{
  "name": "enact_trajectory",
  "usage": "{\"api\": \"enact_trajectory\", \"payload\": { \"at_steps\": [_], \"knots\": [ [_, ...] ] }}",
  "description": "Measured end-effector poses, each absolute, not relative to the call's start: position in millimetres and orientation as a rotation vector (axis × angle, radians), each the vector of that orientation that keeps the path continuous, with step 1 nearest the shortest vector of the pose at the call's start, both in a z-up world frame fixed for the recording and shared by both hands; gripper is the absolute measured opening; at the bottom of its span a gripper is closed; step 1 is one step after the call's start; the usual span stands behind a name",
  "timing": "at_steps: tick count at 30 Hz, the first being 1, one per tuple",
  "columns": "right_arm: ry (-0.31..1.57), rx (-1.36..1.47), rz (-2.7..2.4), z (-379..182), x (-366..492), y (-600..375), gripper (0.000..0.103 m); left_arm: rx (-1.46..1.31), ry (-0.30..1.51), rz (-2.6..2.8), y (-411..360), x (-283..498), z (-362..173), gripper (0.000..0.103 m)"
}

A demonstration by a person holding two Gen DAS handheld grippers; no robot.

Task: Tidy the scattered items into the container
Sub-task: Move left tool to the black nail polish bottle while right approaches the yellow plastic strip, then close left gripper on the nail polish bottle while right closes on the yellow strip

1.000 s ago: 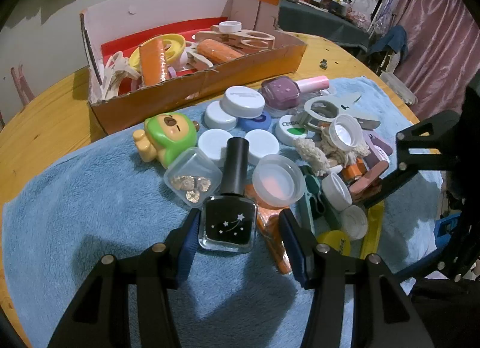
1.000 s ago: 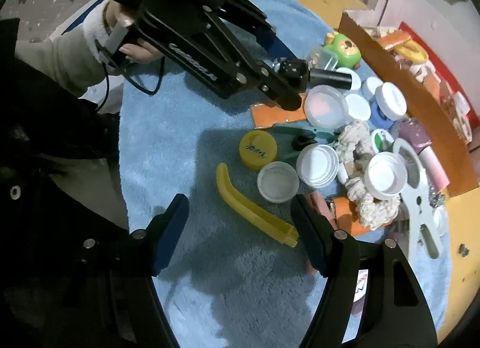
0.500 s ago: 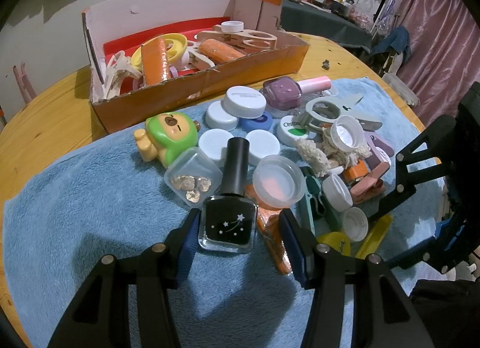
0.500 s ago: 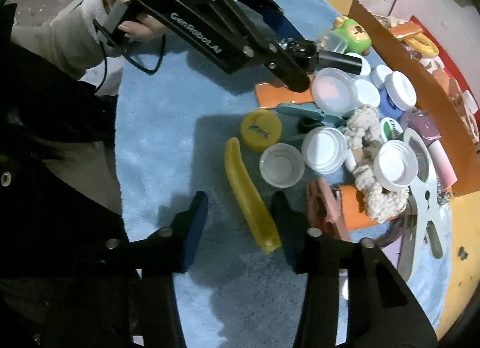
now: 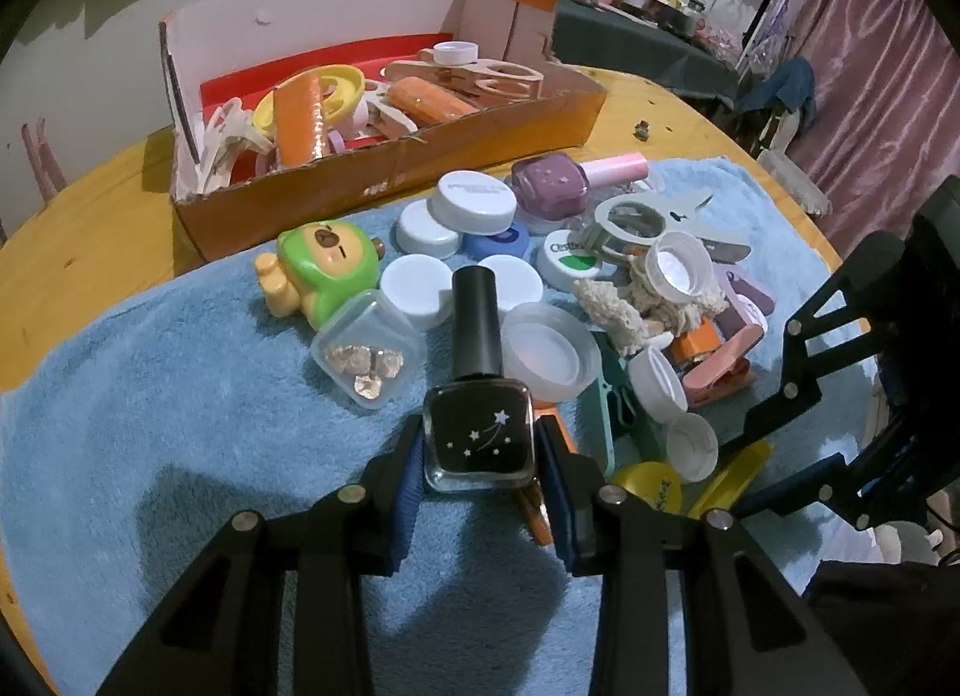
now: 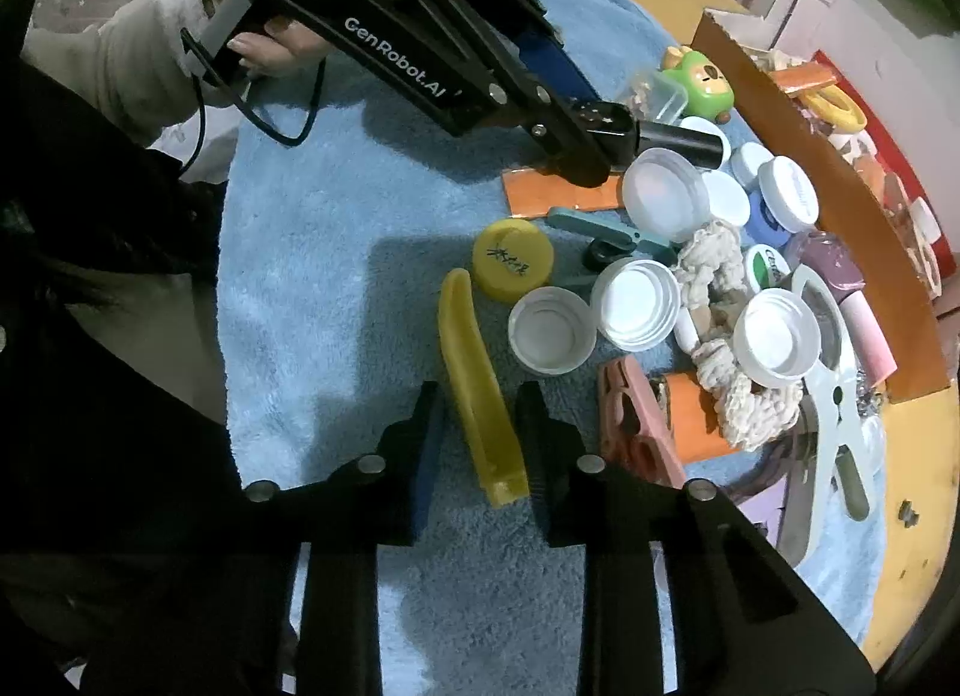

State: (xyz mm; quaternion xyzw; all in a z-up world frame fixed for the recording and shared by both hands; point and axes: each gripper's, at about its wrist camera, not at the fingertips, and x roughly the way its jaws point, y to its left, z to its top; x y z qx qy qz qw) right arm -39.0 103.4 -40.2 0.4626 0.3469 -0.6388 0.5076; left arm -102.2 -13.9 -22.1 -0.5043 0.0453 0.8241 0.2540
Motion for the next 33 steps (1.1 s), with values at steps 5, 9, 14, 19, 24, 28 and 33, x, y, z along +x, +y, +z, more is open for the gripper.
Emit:
{"api": "enact_trajectory", "payload": {
  "at_steps": [5, 9, 14, 19, 24, 28, 33],
  "knots": [
    [0.842, 1.106, -1.540, -40.5, -36.5, 101.1, 0.018, -1.363, 0.132, 2.257, -12.8, -100.3, -21.5, 0.037],
    [0.832, 1.101, -1.540, -40.1, -34.0, 99.8, 0.018, -1.364, 0.121, 2.257, -15.0, -100.5, -21.8, 0.037],
    [0.820, 1.090, -1.549, -37.8, -30.8, 100.0, 0.018, -1.357, 0.102, 2.271, -18.6, -98.2, -19.6, 0.037],
    [0.803, 1.083, -1.555, -34.0, -31.2, 99.7, 0.018, -1.350, 0.076, 2.282, -22.8, -97.7, -16.6, 0.037],
    [0.799, 1.074, -1.556, -28.9, -31.7, 105.4, 0.018, -1.337, 0.056, 2.293, -26.1, -96.2, -12.6, 0.037],
    [0.789, 1.060, -1.571, -23.0, -32.5, 107.6, 0.018, -1.320, 0.053, 2.309, -27.7, -95.2, -6.6, 0.037],
    [0.785, 1.046, -1.593, -15.2, -36.9, 109.8, 0.018, -1.304, 0.045, 2.323, -29.1, -96.1, 1.4, 0.037]
  ]
}}
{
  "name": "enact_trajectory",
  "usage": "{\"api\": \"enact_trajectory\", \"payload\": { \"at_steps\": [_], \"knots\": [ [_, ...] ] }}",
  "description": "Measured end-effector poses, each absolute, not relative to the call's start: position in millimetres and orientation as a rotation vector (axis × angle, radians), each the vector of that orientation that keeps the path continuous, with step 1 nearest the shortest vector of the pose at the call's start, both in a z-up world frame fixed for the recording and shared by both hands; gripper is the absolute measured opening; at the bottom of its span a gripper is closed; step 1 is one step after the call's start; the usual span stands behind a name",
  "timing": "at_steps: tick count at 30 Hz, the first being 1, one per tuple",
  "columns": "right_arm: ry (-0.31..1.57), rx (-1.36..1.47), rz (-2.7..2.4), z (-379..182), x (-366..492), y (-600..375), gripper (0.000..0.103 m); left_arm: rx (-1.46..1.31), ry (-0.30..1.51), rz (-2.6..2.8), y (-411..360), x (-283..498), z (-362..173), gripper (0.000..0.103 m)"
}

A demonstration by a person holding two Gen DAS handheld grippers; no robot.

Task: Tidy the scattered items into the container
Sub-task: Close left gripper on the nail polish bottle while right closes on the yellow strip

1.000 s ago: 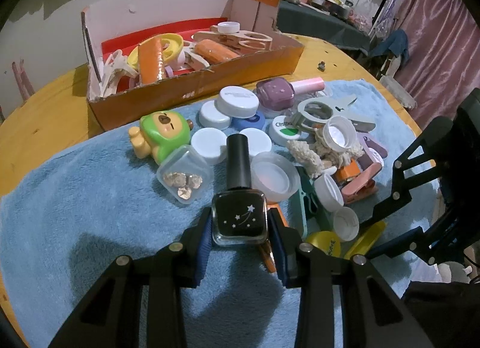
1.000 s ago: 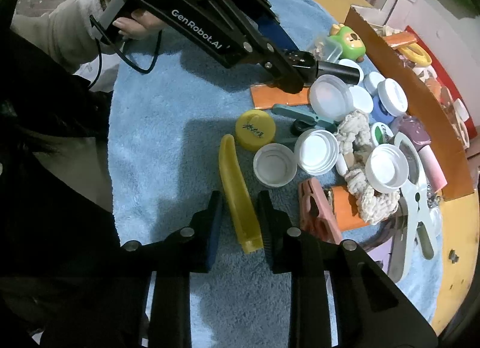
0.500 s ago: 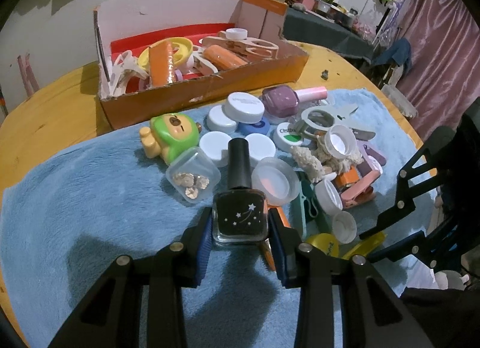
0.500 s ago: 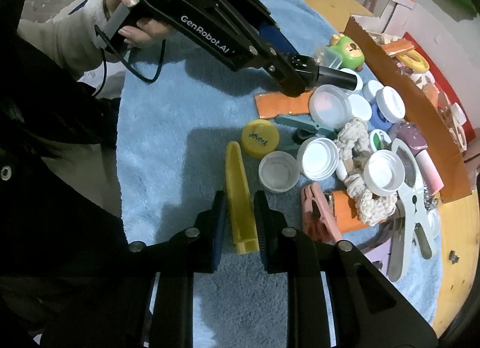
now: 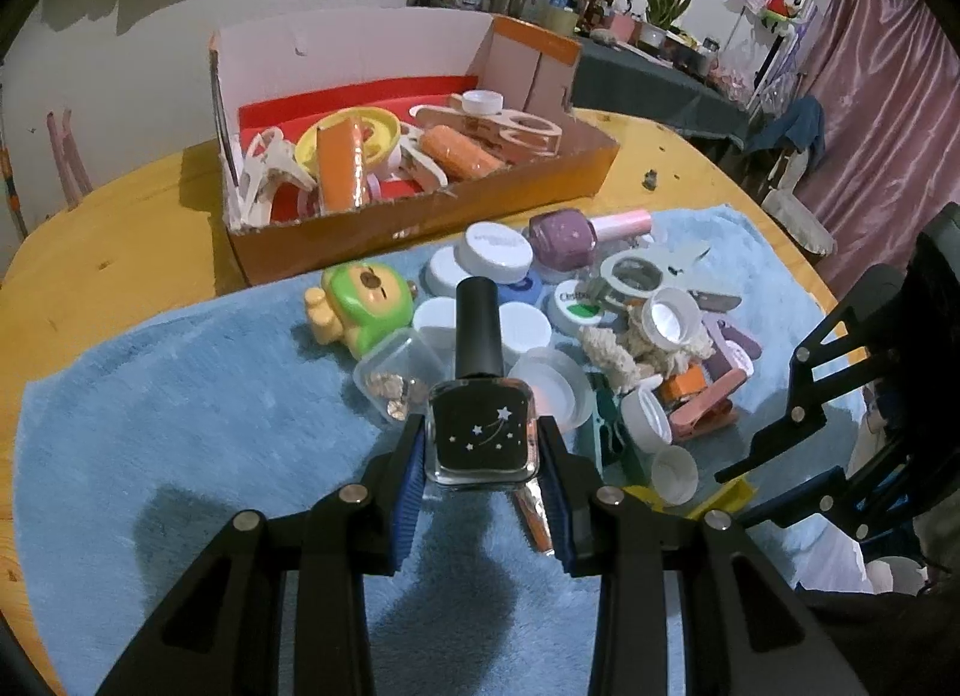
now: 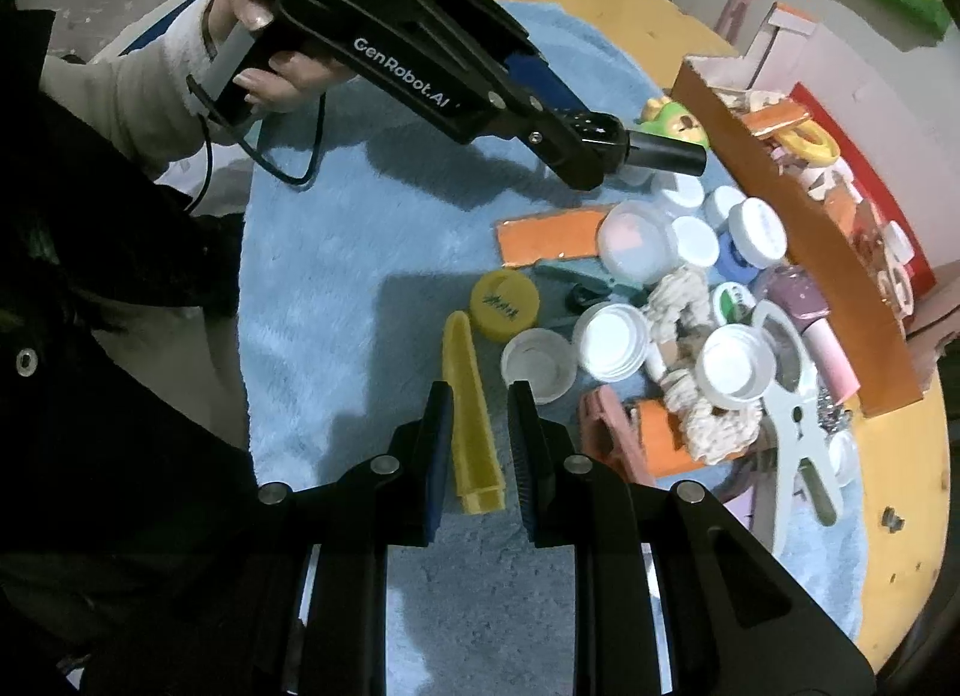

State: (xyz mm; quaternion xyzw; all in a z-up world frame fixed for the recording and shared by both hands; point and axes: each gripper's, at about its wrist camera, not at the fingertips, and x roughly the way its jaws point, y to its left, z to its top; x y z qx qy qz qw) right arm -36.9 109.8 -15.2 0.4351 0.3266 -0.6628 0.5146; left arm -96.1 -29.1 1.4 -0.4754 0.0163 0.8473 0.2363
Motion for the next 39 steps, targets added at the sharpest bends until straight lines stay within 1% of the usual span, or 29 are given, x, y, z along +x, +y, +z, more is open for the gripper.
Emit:
{"api": "enact_trajectory", "payload": {
  "at_steps": [3, 11, 20, 26, 31, 34, 36, 39],
  "knots": [
    [0.786, 1.044, -1.585, -12.4, -37.3, 109.8, 0.018, -1.295, 0.042, 2.329, -29.5, -96.0, 4.7, 0.037],
    [0.803, 1.072, -1.595, -28.1, -36.1, 105.8, 0.018, -1.302, 0.046, 2.323, -28.9, -95.7, 5.5, 0.037],
    [0.789, 1.080, -1.586, -30.0, -34.1, 108.5, 0.018, -1.303, 0.049, 2.323, -28.1, -93.3, 4.2, 0.037],
    [0.813, 1.099, -1.580, -40.2, -30.7, 105.1, 0.019, -1.308, 0.057, 2.316, -25.7, -92.6, 2.7, 0.037],
    [0.776, 1.090, -1.590, -41.5, -29.4, 105.9, 0.021, -1.310, 0.054, 2.311, -25.5, -92.8, 1.7, 0.037],
    [0.767, 1.093, -1.583, -41.6, -27.7, 107.7, 0.020, -1.310, 0.055, 2.311, -25.5, -93.1, 1.6, 0.037],
    [0.767, 1.099, -1.578, -41.0, -28.2, 107.9, 0.017, -1.311, 0.056, 2.311, -25.0, -92.7, 1.5, 0.037],
    [0.770, 1.096, -1.584, -40.2, -27.1, 106.0, 0.016, -1.311, 0.057, 2.311, -25.2, -92.8, 1.5, 0.037]
  ]
}}
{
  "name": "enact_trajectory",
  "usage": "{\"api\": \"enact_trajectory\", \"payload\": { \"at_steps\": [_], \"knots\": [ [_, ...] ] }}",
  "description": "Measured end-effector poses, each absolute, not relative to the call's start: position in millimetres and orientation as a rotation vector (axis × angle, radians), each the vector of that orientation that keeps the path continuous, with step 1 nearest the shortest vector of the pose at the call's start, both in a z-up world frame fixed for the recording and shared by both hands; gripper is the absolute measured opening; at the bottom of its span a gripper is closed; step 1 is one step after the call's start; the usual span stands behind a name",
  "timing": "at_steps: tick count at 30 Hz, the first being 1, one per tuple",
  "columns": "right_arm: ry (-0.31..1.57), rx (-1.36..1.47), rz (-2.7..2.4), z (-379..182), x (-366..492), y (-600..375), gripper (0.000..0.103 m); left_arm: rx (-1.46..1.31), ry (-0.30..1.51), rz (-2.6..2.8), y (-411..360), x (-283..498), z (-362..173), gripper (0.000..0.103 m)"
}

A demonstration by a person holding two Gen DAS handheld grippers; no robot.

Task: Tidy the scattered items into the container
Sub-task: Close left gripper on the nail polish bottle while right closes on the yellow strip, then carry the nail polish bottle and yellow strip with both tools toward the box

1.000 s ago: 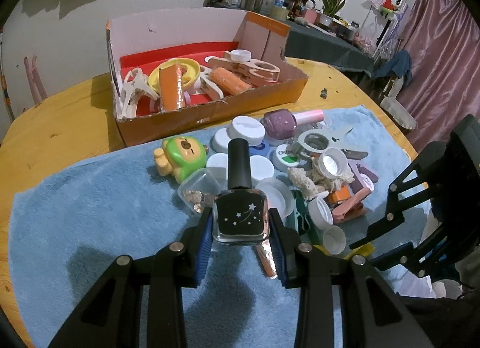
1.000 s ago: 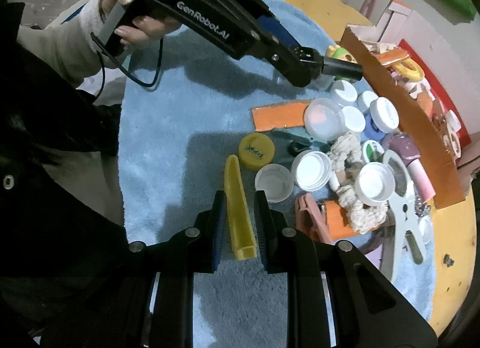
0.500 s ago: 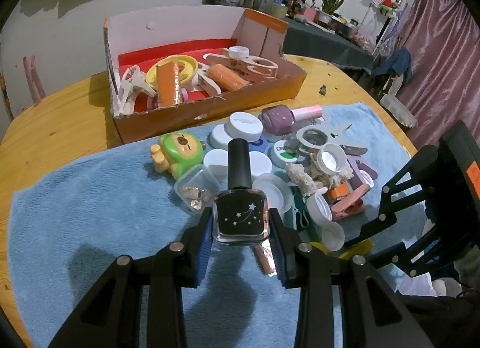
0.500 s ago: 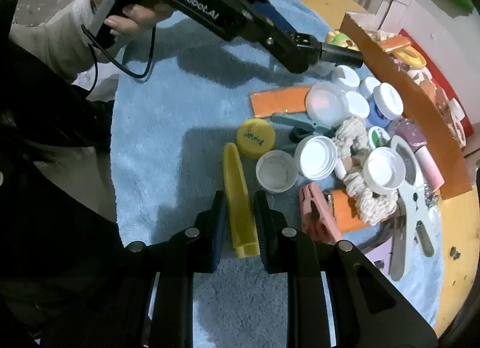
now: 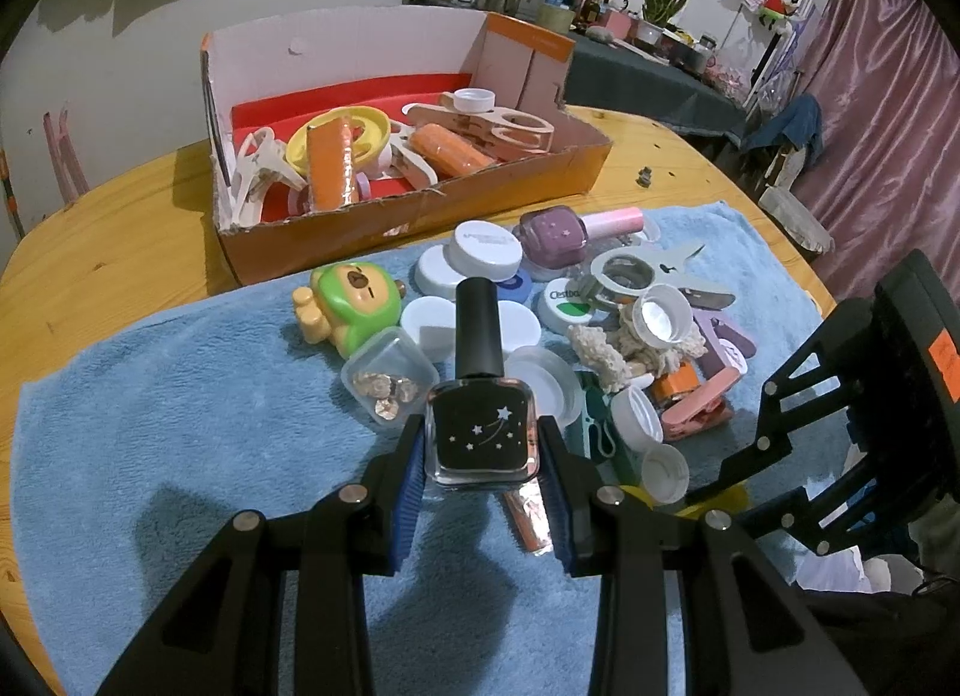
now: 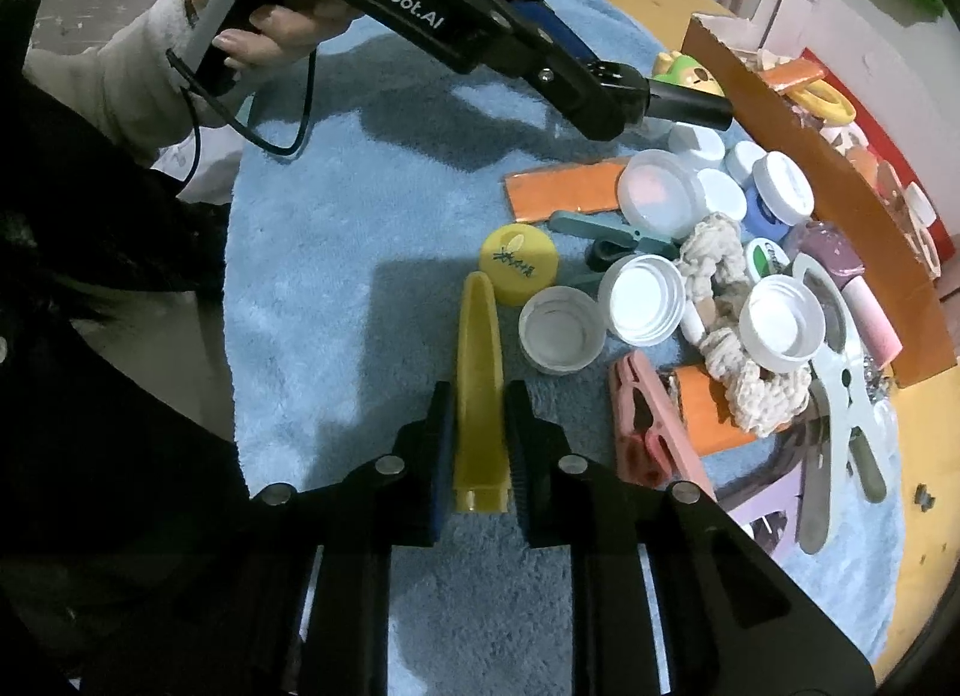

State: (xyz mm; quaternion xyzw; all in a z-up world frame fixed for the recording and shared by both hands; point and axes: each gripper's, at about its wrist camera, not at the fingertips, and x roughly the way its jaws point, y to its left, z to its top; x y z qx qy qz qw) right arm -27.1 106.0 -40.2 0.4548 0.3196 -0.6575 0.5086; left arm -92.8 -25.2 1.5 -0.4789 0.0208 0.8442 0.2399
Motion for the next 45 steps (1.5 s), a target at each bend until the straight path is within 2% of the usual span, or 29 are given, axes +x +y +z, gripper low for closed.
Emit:
{"api": "enact_trajectory", "payload": {
  "at_steps": [16, 45],
  "knots": [
    [0.785, 1.032, -1.603, -31.2, -18.1, 94.6, 0.016, -1.306, 0.047, 2.314, -25.3, -93.3, 2.5, 0.037],
    [0.723, 0.882, -1.769, 30.8, -40.0, 101.6, 0.015, -1.237, 0.026, 2.351, -26.1, -99.3, 25.9, 0.037]
  ]
}}
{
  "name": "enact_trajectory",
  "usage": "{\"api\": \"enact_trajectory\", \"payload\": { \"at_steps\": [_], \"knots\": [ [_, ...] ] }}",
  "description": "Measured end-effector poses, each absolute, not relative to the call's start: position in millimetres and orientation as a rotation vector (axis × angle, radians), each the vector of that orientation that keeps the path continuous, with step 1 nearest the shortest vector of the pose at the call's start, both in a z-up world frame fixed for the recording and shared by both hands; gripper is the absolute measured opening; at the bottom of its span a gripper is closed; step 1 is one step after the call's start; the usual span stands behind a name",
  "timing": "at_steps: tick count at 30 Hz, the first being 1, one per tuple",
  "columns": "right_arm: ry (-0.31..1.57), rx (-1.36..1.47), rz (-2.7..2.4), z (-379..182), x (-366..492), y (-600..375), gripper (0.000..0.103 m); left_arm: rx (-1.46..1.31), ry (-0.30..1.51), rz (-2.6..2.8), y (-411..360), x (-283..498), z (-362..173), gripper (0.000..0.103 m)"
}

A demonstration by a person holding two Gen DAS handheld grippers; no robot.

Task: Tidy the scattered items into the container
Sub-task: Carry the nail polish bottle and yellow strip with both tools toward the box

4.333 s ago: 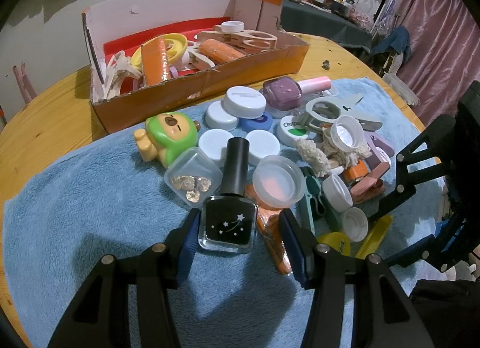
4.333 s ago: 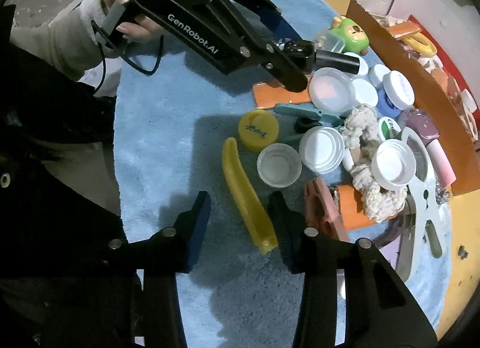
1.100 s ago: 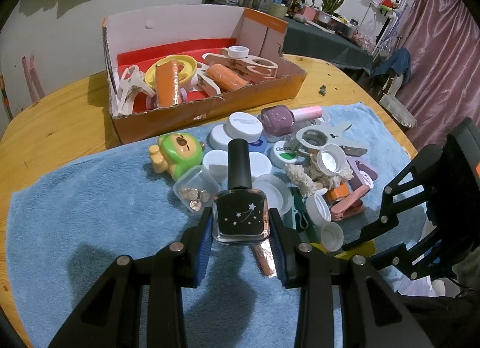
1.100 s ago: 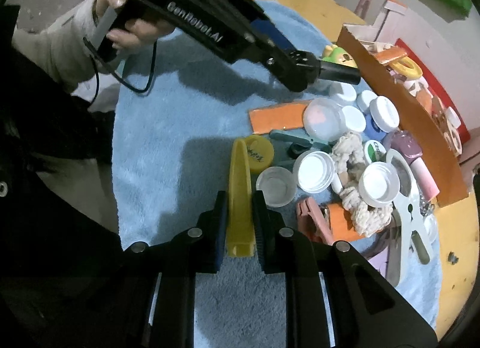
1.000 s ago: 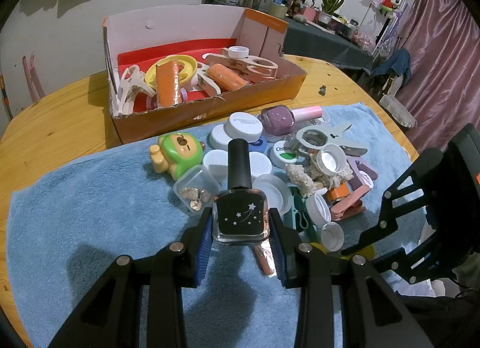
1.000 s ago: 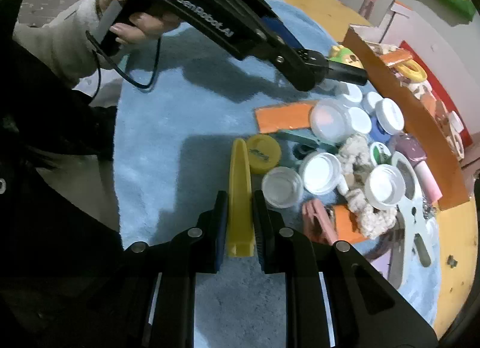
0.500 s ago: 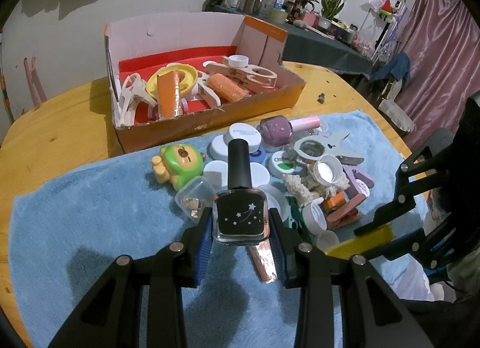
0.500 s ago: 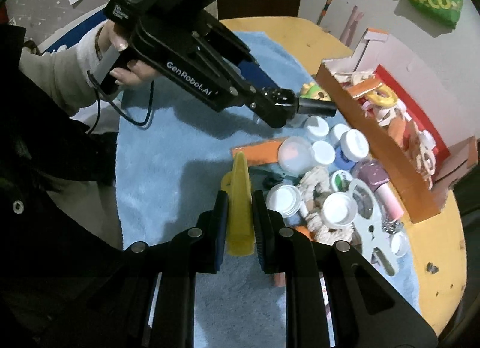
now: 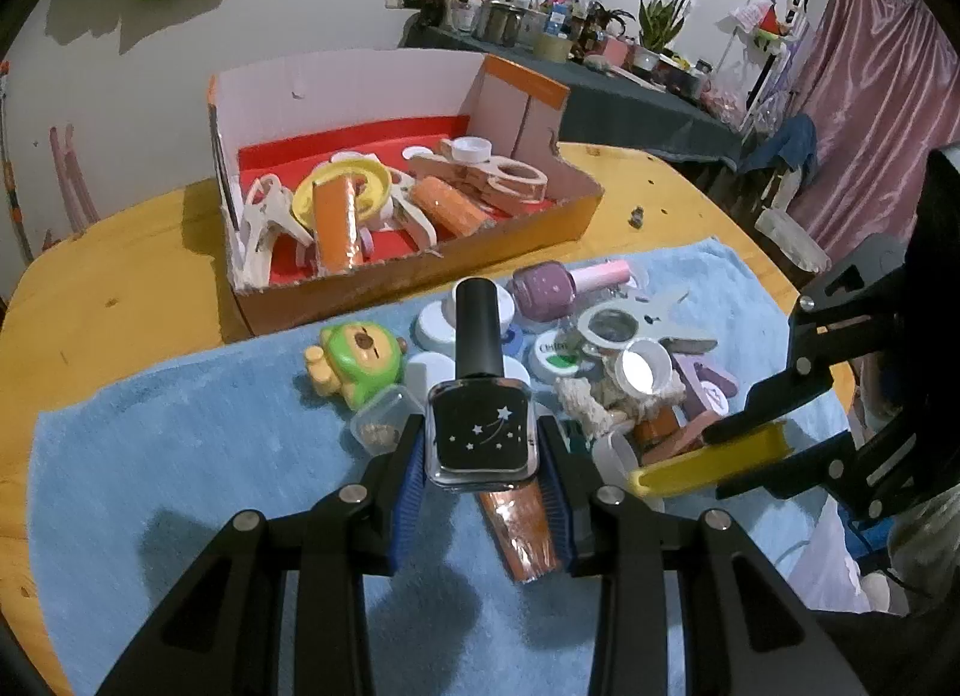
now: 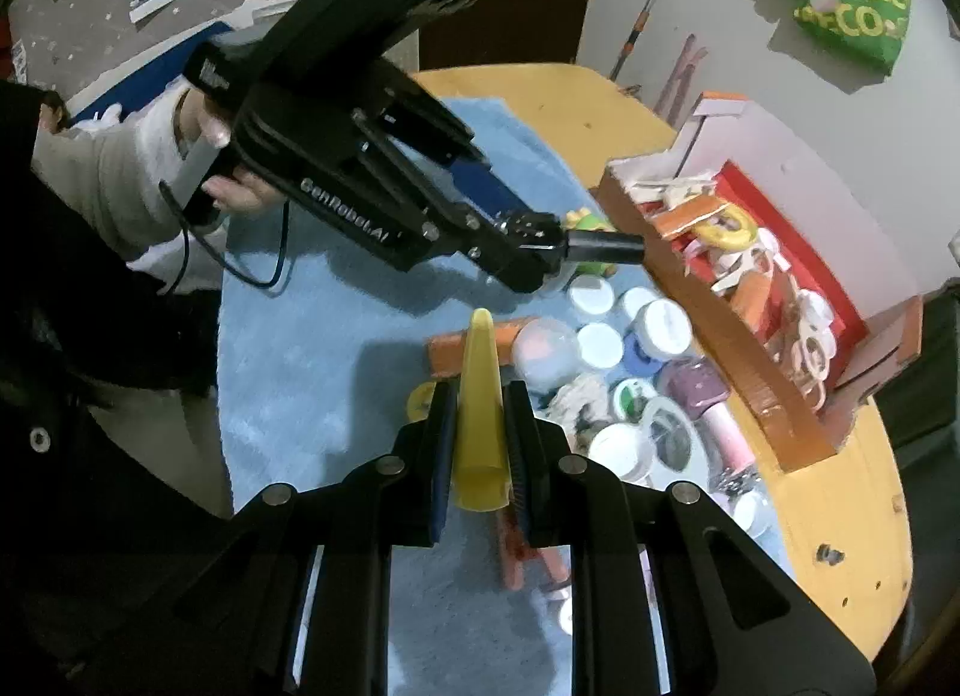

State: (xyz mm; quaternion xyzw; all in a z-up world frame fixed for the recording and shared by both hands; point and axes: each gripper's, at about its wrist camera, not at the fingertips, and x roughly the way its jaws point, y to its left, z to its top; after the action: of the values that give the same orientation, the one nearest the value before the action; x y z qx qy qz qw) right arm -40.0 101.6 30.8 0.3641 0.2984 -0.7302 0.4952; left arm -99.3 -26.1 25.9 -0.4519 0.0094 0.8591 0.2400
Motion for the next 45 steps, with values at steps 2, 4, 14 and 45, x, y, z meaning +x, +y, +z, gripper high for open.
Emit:
{"api": "enact_trajectory", "payload": {
  "at_steps": [2, 4, 14, 45],
  "knots": [
    [0.723, 0.875, -1.781, 33.7, -41.9, 102.5, 0.016, -1.232, 0.019, 2.354, -26.6, -100.3, 28.2, 0.037],
    [0.715, 0.868, -1.790, 37.0, -44.1, 103.4, 0.016, -1.228, 0.016, 2.355, -26.5, -101.4, 30.3, 0.037],
    [0.706, 0.845, -1.818, 49.8, -52.7, 104.7, 0.016, -1.205, 0.013, 2.361, -25.4, -104.9, 38.3, 0.037],
    [0.611, 0.845, -1.909, 65.4, -104.9, 108.3, 0.016, -1.195, -0.032, 2.418, -25.9, -126.8, 51.7, 0.037]
  ]
}}
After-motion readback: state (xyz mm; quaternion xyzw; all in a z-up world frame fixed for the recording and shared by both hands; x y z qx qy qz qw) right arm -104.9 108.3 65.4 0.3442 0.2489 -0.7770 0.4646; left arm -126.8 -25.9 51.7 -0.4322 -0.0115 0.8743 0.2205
